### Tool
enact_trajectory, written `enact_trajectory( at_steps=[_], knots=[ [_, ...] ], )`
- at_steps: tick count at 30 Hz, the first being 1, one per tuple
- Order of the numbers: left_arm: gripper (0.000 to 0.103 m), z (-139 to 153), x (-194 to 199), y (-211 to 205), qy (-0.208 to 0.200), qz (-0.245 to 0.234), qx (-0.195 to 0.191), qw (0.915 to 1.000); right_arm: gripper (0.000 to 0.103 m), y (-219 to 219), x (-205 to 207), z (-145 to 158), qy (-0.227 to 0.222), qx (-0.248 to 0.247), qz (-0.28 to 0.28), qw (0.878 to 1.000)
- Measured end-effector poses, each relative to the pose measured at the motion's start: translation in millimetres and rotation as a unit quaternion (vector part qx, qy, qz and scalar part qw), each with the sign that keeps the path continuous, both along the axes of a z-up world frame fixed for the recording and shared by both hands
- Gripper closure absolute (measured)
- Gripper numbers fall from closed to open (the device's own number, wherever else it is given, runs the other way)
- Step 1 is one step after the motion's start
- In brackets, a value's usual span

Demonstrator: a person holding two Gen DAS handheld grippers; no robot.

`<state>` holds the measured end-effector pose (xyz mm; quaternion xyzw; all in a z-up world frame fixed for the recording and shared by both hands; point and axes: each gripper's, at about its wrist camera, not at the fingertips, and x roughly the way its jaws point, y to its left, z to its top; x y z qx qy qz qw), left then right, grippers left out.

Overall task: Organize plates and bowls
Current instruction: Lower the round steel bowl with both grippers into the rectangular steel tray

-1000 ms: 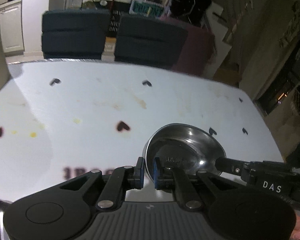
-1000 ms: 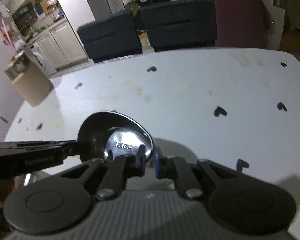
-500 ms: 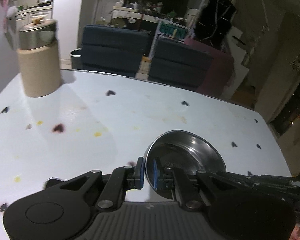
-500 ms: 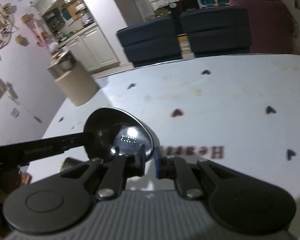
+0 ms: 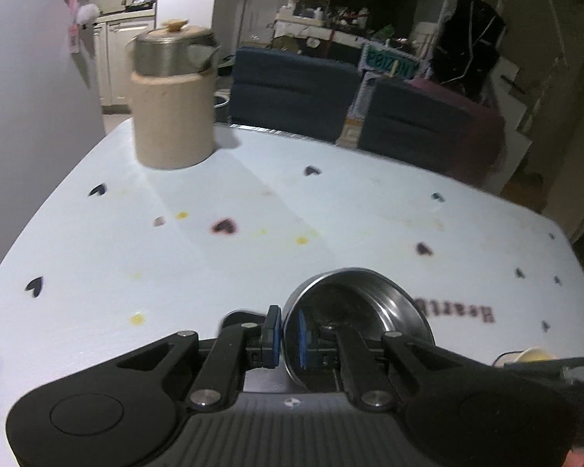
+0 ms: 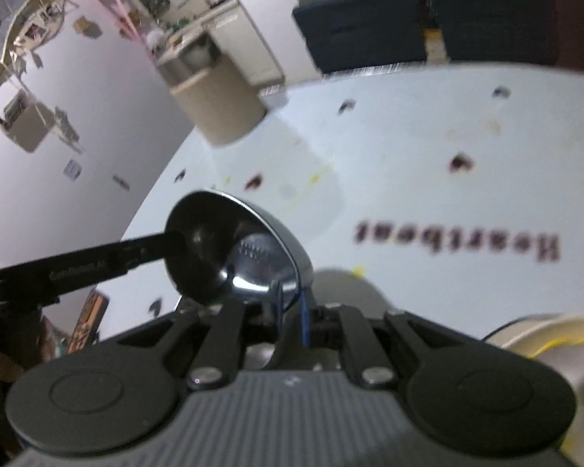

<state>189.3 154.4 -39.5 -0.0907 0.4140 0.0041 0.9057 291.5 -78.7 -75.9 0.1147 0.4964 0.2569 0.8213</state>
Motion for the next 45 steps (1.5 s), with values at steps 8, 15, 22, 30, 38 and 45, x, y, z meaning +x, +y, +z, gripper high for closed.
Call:
enact_trajectory(
  at_steps=[8,15,22,30,38,45],
  knots=[
    [0.093,-18.6,-0.1,21.3,0.024,0.007,0.018,0.9995,0.091,39.3,-3.9,-20.4,0.035,-0.022,0.047,0.998],
    [0.093,-38.1,10.7,29.8,0.05,0.006,0.021,0.9985,0.091,43.4,-7.1,-23.9,0.044,-0.024,0.064,0.997],
    [0.093,-50.8,22.2,26.1,0.067,-0.005,0.031,0.9972,0.091,47.5,-3.3,-35.8,0.061,-0.024,0.061,0.996],
    [0.091,-52.6,26.8,28.9,0.062,-0.007,0.019,0.9979,0.089,45.6,-1.7,-38.6,0.076,-0.009,0.059,0.995],
    [0.091,-54.5,28.5,27.3,0.055,-0.014,0.012,0.9983,0.081,46.4,-1.9,-37.8,0.075,-0.009,0.054,0.996],
    [0.088,-53.3,30.7,26.9,0.046,-0.017,0.009,0.9987,0.081,40.1,-2.0,-24.8,0.068,-0.001,0.047,0.997]
  ],
)
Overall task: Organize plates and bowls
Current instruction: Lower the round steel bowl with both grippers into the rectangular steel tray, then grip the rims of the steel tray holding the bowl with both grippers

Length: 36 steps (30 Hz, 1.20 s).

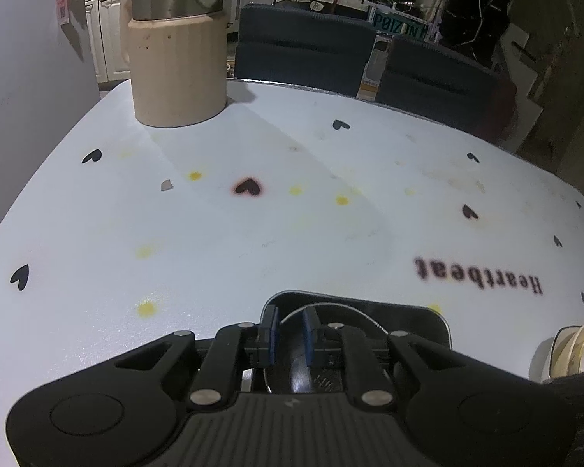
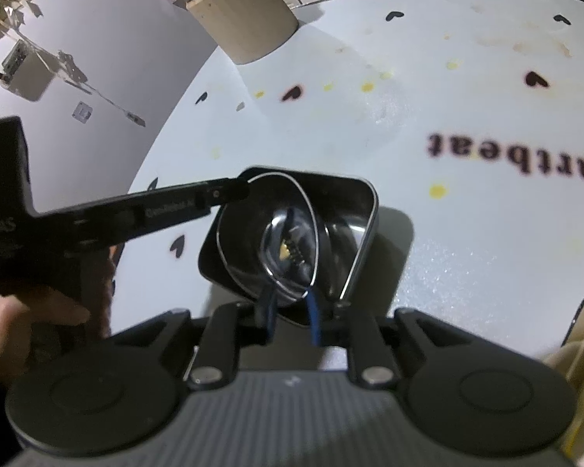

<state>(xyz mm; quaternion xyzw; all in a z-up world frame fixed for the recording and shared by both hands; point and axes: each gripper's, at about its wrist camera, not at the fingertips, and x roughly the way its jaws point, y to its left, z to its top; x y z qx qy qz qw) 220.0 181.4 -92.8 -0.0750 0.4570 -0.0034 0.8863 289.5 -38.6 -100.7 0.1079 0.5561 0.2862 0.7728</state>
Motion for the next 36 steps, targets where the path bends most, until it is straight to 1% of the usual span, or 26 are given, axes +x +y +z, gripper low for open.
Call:
enact_trajectory(
  at_steps=[1,2,3,4,5,6,7,10,12,17,19,20,21,23,28,34,36],
  knots=[
    [0.085,1.6,-0.5,1.3,-0.003,0.001,-0.003,1.0,0.081,-1.6,0.2,3.8,-0.005,0.001,-0.001,1.0],
    [0.078,3.9,-1.6,3.1,-0.006,0.003,-0.006,1.0,0.08,-3.8,0.8,7.8,-0.009,0.003,-0.002,1.0],
    [0.074,7.1,-3.5,5.0,-0.012,0.005,-0.008,0.9999,0.076,-6.4,2.0,11.8,-0.013,0.006,-0.004,1.0],
    [0.065,10.1,-4.6,6.1,-0.017,0.005,-0.007,0.9998,0.072,-8.7,3.3,14.7,-0.016,0.009,-0.006,1.0],
    [0.059,13.6,-7.4,7.6,-0.024,0.003,-0.004,0.9997,0.064,-12.0,5.3,17.6,-0.02,0.009,-0.012,1.0],
    [0.056,15.9,-9.3,8.9,-0.029,0.0,-0.003,0.9996,0.061,-14.1,7.3,19.3,-0.023,0.005,-0.017,1.0],
    [0.055,17.3,-11.4,10.7,-0.03,-0.004,-0.004,0.9995,0.061,-16.5,9.0,20.1,-0.028,-0.001,-0.025,0.999],
    [0.055,16.2,-16.9,16.9,-0.022,-0.008,-0.001,0.9997,0.061,-20.9,13.6,17.1,-0.037,-0.026,-0.04,0.998],
    [0.055,13.4,-20.9,22.2,-0.013,-0.011,0.002,0.9999,0.062,-21.6,15.1,12.2,-0.035,-0.036,-0.047,0.998],
    [0.056,5.4,-31.2,33.5,0.002,-0.017,0.006,0.9998,0.064,-13.1,10.3,2.6,-0.033,-0.05,-0.041,0.997],
    [0.056,1.1,-33.6,36.2,0.01,-0.021,0.01,0.9997,0.071,-10.4,9.1,-1.5,-0.03,-0.05,-0.037,0.998],
    [0.056,-0.6,-34.0,36.6,0.013,-0.022,0.014,0.9996,0.078,-9.0,8.9,-3.6,-0.026,-0.051,-0.035,0.998],
    [0.056,-1.6,-35.0,37.3,0.016,-0.023,0.016,0.9995,0.08,-8.0,8.5,-5.4,-0.025,-0.056,-0.037,0.997],
    [0.056,-2.9,-35.7,37.5,0.019,-0.029,0.016,0.9993,0.082,-6.7,8.1,-8.1,-0.027,-0.063,-0.038,0.997],
    [0.056,-5.2,-34.6,31.6,0.025,-0.044,0.024,0.9984,0.082,-5.7,7.3,-10.7,-0.028,-0.063,-0.033,0.997],
    [0.056,-12.1,-29.3,29.7,0.036,-0.044,0.041,0.9976,0.082,-8.9,9.6,-13.3,-0.02,-0.052,-0.045,0.997],
    [0.056,-14.1,-26.3,28.9,0.038,-0.044,0.042,0.9974,0.079,-9.7,9.3,-15.2,-0.016,-0.052,-0.054,0.997]
  ],
)
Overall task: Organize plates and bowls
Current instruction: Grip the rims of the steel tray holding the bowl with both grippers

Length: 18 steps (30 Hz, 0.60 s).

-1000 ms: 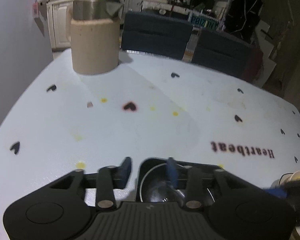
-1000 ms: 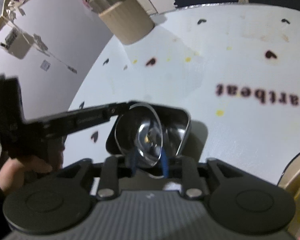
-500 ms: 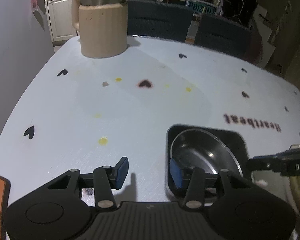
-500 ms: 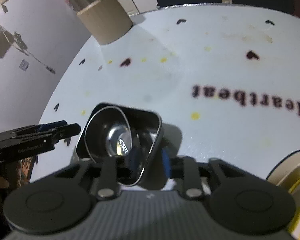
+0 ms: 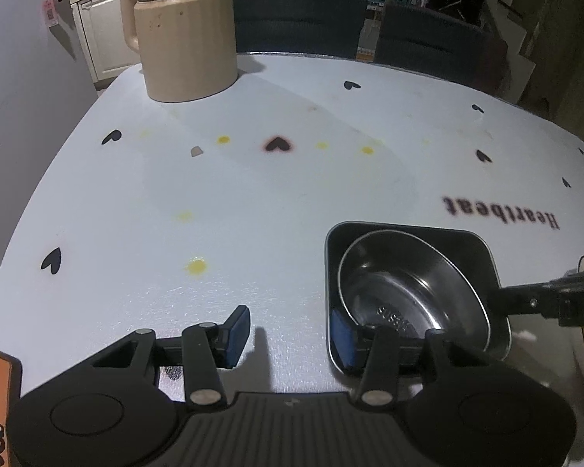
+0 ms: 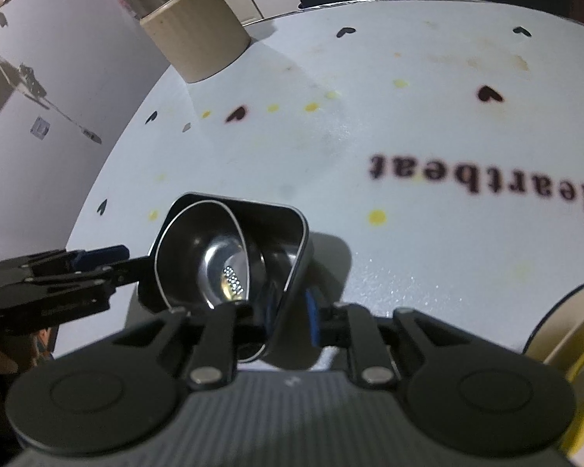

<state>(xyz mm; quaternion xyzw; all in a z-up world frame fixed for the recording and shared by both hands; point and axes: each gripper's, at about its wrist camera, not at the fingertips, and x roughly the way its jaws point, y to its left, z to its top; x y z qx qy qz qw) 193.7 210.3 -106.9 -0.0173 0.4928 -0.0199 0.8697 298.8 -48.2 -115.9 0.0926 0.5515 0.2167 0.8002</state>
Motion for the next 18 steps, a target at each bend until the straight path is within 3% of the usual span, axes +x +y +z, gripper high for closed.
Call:
enact_trajectory(
  at_steps=[3,6,9,18],
  knots=[
    [0.056,-1.6,5.4,-1.5,0.0,0.0,0.004,1.0,0.072,0.2,-1.6,-1.1,-0.001,-0.01,-0.011,1.0],
    [0.056,-3.2,9.3,-2.3,-0.001,-0.001,0.005,1.0,0.072,1.1,-3.2,-1.7,-0.003,-0.009,-0.016,1.0],
    [0.057,-5.1,13.4,-2.2,-0.002,-0.002,0.004,1.0,0.08,-1.7,-3.4,-3.9,0.011,0.012,-0.03,0.999],
    [0.09,-7.6,16.6,6.7,0.009,0.005,-0.073,0.9973,0.094,-8.9,-3.5,-7.5,0.021,0.056,-0.061,0.996]
  ],
)
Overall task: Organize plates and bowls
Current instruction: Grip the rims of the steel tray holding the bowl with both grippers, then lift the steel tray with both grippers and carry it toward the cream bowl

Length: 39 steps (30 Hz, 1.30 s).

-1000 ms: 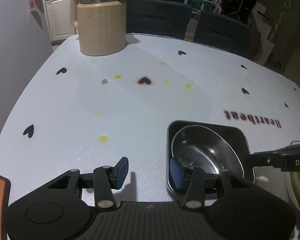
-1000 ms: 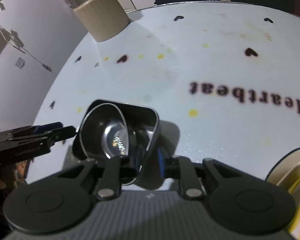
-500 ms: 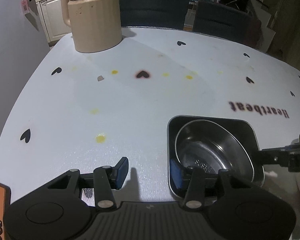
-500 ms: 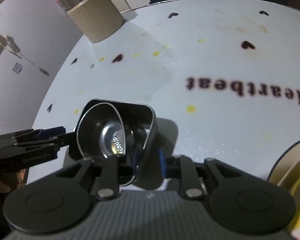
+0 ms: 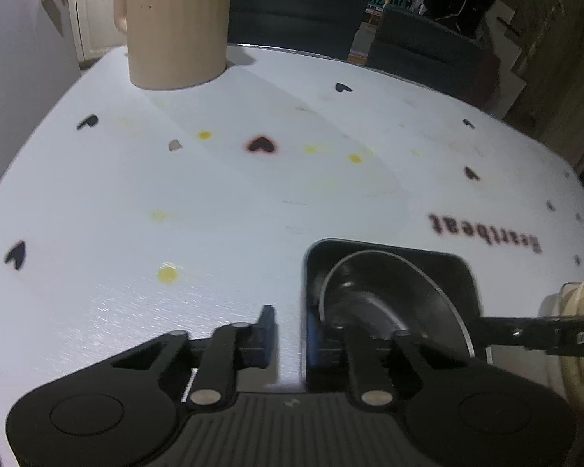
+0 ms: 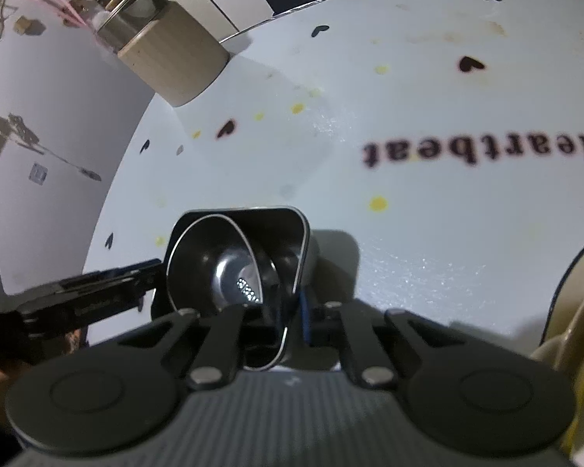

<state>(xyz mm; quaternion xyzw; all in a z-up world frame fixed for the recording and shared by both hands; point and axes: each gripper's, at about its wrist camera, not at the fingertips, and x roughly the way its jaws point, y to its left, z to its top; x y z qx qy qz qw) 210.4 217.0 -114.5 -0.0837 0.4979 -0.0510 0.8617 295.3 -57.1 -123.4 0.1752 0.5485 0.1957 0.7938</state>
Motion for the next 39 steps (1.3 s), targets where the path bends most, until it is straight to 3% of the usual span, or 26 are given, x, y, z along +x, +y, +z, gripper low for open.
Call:
enact_trajectory(
  at_steps=[5,15,18,22,31,39],
  knots=[
    [0.098,-1.3,1.8,4.0,0.004,0.004,-0.029,0.9995,0.094,-1.2,-1.6,0.0,-0.002,-0.001,-0.001,1.0],
    [0.098,-7.8,1.1,16.1,0.011,0.026,-0.078,0.9965,0.095,0.6,-1.0,0.3,-0.004,0.002,-0.005,1.0],
    [0.098,-7.3,0.0,16.0,0.008,0.03,-0.076,0.9966,0.095,1.4,-1.5,0.9,-0.006,0.001,-0.004,1.0],
    [0.098,-1.9,-1.8,11.9,-0.005,0.032,-0.062,0.9975,0.095,3.6,-0.3,3.1,-0.019,-0.005,0.008,1.0],
    [0.098,29.2,-8.7,9.4,-0.05,0.057,-0.093,0.9927,0.096,-5.7,5.2,26.3,-0.063,0.004,0.007,0.998],
    [0.098,66.8,-20.6,-8.9,-0.107,0.058,-0.133,0.9836,0.096,-36.7,-1.2,58.8,-0.107,0.033,-0.007,0.994]
  ],
)
